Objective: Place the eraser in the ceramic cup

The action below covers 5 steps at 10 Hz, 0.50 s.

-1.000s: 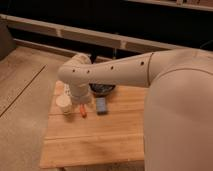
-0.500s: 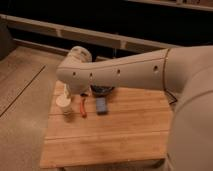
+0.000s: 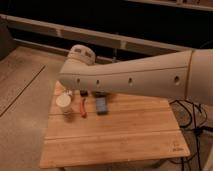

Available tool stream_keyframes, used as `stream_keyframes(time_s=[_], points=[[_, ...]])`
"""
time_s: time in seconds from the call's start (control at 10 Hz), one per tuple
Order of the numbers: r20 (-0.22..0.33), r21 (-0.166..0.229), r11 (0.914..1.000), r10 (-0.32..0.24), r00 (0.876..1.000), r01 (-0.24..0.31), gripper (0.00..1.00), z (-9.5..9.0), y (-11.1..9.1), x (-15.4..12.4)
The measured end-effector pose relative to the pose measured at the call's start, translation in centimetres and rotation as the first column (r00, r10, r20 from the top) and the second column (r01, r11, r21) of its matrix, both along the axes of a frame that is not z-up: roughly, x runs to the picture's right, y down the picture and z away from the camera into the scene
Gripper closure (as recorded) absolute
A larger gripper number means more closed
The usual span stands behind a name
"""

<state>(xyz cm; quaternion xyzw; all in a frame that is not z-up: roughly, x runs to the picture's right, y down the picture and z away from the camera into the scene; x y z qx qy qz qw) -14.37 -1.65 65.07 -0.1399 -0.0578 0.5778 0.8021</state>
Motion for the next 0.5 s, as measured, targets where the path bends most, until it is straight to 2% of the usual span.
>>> stream_keyframes(time_s=[0.1, 0.3, 0.5], points=[[0.011, -0.004, 0.9998, 0.018, 1.000, -0.018, 0.35, 0.5, -0.4, -0.1], [0.038, -0.002, 0.9979, 0.064, 0.997, -0.064, 0.35, 2.6, -2.4, 0.2], [0.077, -0.006, 0.9952, 0.098, 0.992, -0.098, 0.35, 6.0, -4.5, 0.6]])
